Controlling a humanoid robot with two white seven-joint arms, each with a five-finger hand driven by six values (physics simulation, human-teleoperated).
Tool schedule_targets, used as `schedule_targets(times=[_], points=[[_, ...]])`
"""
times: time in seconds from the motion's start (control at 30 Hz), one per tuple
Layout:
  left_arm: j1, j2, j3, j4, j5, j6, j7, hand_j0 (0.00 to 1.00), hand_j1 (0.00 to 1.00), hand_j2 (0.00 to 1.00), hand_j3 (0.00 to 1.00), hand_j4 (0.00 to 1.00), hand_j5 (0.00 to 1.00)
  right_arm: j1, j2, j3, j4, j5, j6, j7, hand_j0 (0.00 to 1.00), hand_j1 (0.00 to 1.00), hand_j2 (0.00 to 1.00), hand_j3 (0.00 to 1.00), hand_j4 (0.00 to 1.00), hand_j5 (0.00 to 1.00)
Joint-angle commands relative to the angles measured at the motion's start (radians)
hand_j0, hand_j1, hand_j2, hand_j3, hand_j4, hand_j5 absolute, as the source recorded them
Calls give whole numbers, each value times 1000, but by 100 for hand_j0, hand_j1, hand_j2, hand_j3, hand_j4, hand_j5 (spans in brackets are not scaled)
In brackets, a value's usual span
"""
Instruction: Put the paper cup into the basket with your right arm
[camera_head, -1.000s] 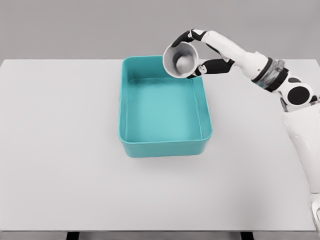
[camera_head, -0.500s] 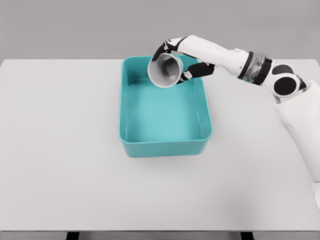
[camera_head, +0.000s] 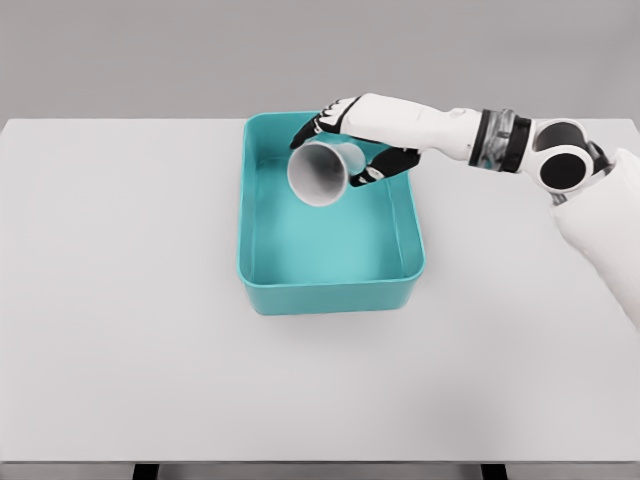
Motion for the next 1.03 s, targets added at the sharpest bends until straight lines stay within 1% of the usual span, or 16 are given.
schedule_targets(times=[0.0, 0.23, 0.3, 0.33, 0.37, 0.4, 0.43, 0.47, 0.5, 0.57, 0.63, 0.7, 0.73, 0.8, 0.87, 1.0], points=[[0, 0, -1, 0, 0, 0, 0, 100, 100, 100, 100, 100, 100, 0, -9, 1, -7, -6, 3, -1, 91, 91, 91, 91, 91, 91], [0, 0, 1, 0, 0, 0, 0, 100, 100, 100, 100, 100, 100, -2, -26, -1, -34, -6, 3, -1, 92, 92, 92, 92, 92, 92], [0, 0, 1, 0, 0, 0, 0, 100, 100, 100, 100, 100, 100, 2, -27, -11, -43, -15, 3, -1, 98, 98, 98, 98, 98, 98], [0, 0, -1, 0, 0, 0, 0, 100, 100, 100, 100, 100, 100, 6, -35, -43, -54, -23, 3, -1, 98, 98, 98, 98, 98, 98], [0, 0, 1, 0, 0, 0, 0, 100, 100, 100, 100, 100, 100, 20, -41, -106, -60, -25, 3, -1, 98, 98, 98, 98, 98, 98], [0, 0, -1, 0, 0, 0, 0, 100, 100, 100, 100, 100, 100, 58, -41, -172, -66, -50, 3, -1, 98, 98, 98, 98, 98, 98], [0, 0, -1, 0, 0, 0, 0, 100, 100, 100, 100, 100, 100, 100, -44, -215, -68, -127, 3, -1, 98, 98, 98, 98, 98, 98], [0, 0, 1, 0, 0, 0, 0, 100, 100, 100, 100, 100, 100, 123, -60, -240, -72, -185, 3, -1, 98, 98, 98, 98, 98, 98], [0, 0, -1, 0, 0, 0, 0, 100, 100, 100, 100, 100, 100, 153, -92, -255, -91, -251, 3, -1, 98, 98, 98, 98, 98, 98], [0, 0, -1, 0, 0, 0, 0, 100, 100, 100, 100, 100, 100, 211, -121, -284, -147, -342, 3, -1, 99, 99, 99, 99, 99, 99], [0, 0, -1, 0, 0, 0, 0, 100, 100, 100, 100, 100, 100, 313, -132, -370, -221, -399, 3, -1, 99, 99, 99, 99, 99, 99], [0, 0, -1, 0, 0, 0, 0, 100, 100, 100, 100, 100, 100, 439, -138, -473, -287, -469, 3, -1, 99, 99, 99, 99, 99, 99], [0, 0, 1, 0, 0, 0, 0, 100, 100, 100, 100, 100, 100, 478, -150, -497, -315, -488, 3, -1, 99, 99, 99, 99, 99, 99], [0, 0, -2, 0, -1, 0, 0, 100, 100, 100, 100, 100, 100, 552, -150, -547, -330, -548, 3, -1, 99, 99, 99, 99, 99, 99], [0, 0, -2, 0, -1, 0, 0, 100, 100, 100, 100, 100, 100, 615, -150, -583, -345, -554, 3, -1, 99, 99, 99, 99, 99, 99], [2, 0, 1, 3, 3, 2, 0, 100, 100, 100, 100, 100, 100, 650, -139, -590, -344, -554, 3, -1, 100, 100, 100, 100, 100, 100]])
